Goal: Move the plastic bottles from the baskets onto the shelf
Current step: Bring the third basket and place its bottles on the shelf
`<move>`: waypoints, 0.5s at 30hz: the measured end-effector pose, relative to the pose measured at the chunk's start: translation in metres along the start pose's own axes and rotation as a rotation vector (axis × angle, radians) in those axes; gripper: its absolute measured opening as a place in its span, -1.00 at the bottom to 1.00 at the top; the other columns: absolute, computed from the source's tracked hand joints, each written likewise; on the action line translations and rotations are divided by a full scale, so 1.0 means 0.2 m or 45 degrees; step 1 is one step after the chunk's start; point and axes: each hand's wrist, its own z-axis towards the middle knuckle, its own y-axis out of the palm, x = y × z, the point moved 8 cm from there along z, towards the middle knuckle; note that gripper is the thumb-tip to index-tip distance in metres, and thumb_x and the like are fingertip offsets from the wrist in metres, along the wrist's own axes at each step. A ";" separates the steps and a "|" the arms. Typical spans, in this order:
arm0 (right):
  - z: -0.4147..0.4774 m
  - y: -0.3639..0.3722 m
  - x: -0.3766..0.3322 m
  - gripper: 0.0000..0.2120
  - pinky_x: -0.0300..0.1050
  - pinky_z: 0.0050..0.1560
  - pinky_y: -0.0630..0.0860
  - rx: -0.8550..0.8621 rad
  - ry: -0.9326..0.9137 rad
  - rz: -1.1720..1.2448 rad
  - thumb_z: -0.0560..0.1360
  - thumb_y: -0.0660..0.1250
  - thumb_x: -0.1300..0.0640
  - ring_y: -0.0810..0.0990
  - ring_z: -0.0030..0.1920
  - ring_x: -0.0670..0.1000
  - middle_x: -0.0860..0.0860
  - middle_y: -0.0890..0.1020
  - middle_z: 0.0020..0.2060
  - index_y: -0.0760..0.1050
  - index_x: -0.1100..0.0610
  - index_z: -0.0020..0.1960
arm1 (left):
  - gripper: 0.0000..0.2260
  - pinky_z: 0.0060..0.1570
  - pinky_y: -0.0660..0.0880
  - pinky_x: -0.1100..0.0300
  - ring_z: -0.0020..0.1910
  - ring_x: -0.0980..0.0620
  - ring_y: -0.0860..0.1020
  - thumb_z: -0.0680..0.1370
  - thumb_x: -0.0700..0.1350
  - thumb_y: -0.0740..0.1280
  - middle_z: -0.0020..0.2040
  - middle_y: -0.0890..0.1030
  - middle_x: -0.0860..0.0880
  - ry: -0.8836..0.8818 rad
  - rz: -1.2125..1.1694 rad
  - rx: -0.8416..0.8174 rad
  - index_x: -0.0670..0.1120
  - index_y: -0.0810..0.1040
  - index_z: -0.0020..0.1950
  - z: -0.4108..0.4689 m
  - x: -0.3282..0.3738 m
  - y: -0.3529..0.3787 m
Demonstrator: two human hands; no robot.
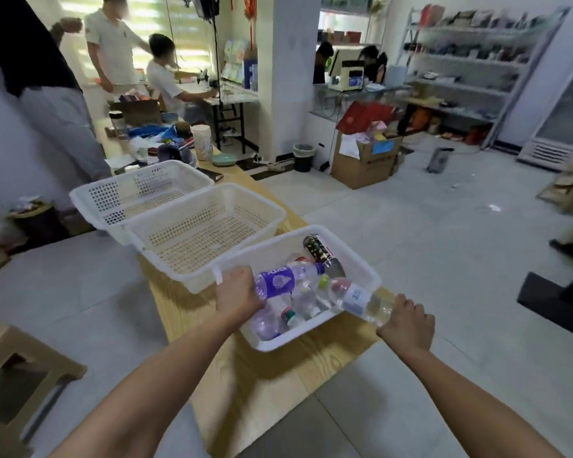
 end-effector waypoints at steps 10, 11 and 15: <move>-0.40 -0.11 0.66 -0.43 0.02 -0.02 0.52 -0.011 0.788 1.030 0.24 0.46 -0.01 0.55 -0.02 0.19 0.11 0.56 -0.02 0.27 0.17 0.10 | -0.50 -0.17 0.36 0.16 -0.13 -0.07 0.52 0.32 0.07 0.52 -0.10 0.54 -0.02 -0.029 -0.933 -0.059 -0.11 0.43 0.11 -0.27 0.70 0.00; -0.46 -0.12 0.76 -0.44 0.00 -0.06 0.52 0.003 0.858 1.125 0.26 0.46 0.01 0.55 -0.07 0.18 0.10 0.54 -0.04 0.26 0.17 0.10 | -0.50 -0.16 0.37 0.16 -0.10 -0.08 0.53 0.32 0.05 0.52 -0.10 0.54 -0.02 0.018 -0.958 -0.089 -0.12 0.43 0.12 -0.34 0.82 0.02; -0.80 -0.19 1.23 -0.45 -0.06 -0.14 0.46 0.139 1.124 1.375 0.29 0.50 0.05 0.52 -0.10 0.17 0.08 0.49 -0.06 0.25 0.16 0.09 | -0.58 -0.38 0.37 0.19 -0.33 0.01 0.52 0.26 0.03 0.52 -0.31 0.53 0.04 0.218 -1.026 -0.283 -0.13 0.45 -0.05 -0.68 1.29 0.14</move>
